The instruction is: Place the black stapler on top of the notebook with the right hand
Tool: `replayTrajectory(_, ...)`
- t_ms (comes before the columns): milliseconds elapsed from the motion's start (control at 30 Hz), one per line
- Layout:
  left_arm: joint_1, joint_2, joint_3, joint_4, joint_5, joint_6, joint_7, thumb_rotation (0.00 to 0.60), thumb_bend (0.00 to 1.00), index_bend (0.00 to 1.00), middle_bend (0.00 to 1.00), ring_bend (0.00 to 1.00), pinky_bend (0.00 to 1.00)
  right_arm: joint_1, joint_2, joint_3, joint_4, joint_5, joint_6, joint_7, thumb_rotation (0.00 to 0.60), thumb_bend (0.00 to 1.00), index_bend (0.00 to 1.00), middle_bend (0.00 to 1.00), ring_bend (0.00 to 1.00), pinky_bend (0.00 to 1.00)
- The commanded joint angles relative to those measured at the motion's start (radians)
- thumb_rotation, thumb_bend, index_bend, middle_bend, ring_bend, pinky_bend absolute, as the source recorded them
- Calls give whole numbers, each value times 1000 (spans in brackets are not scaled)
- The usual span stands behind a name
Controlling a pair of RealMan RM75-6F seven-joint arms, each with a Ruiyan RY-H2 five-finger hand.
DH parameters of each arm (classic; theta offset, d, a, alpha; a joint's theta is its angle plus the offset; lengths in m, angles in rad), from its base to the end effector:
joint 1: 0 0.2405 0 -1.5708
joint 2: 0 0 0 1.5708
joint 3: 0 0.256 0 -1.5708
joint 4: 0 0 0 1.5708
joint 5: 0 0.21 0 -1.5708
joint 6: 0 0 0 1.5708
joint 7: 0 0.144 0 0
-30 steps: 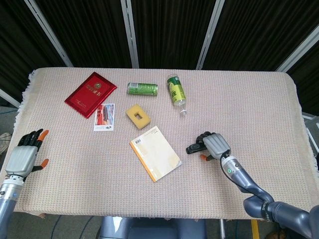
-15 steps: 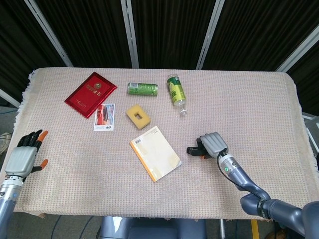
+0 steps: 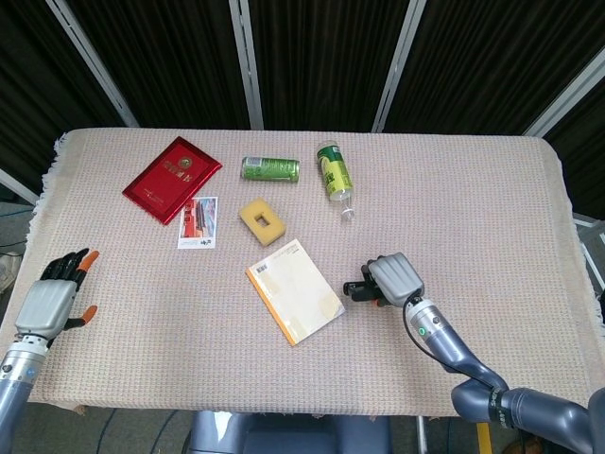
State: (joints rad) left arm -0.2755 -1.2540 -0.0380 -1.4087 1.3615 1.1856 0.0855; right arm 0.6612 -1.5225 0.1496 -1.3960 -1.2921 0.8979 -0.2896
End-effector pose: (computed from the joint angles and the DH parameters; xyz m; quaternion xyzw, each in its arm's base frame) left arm -0.3352 0.2404 0.1035 -0.6662 -0.4026 -0.2849 0.5594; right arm -0.1850 -0.3343 -0.0133 0.7786 -0.3387 0.3323 0.4106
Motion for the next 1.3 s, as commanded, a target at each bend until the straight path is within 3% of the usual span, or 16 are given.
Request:
replayTrajectory(33, 0, 4, 2, -2, 7, 3, -10, 600, 312, 0, 0, 0, 91, 20, 5, 19, -73, 51, 5, -89, 600, 260, 641, 560, 508, 683)
replayTrajectory(333, 0, 19, 6, -1, 25, 6, -57, 600, 312, 0, 0, 0, 91, 100, -75, 60, -182, 234, 1, -310, 600, 259, 640, 560, 508, 682)
replayTrajectory(600, 7, 36, 11, 2, 46, 20, -106, 600, 311, 0, 0, 0, 91, 166, -179, 75, -186, 384, 26, -426, 600, 258, 639, 560, 508, 682)
replayTrajectory(933, 9, 49, 19, 4, 74, 32, -150, 600, 313, 0, 0, 0, 94, 222, -259, 66, -163, 495, 56, -496, 600, 257, 634, 560, 508, 683)
replayTrajectory(1300, 11, 52, 24, 0, 90, 43, -157, 600, 312, 0, 0, 0, 94, 246, -275, 55, -139, 533, 69, -498, 600, 258, 623, 560, 506, 682)
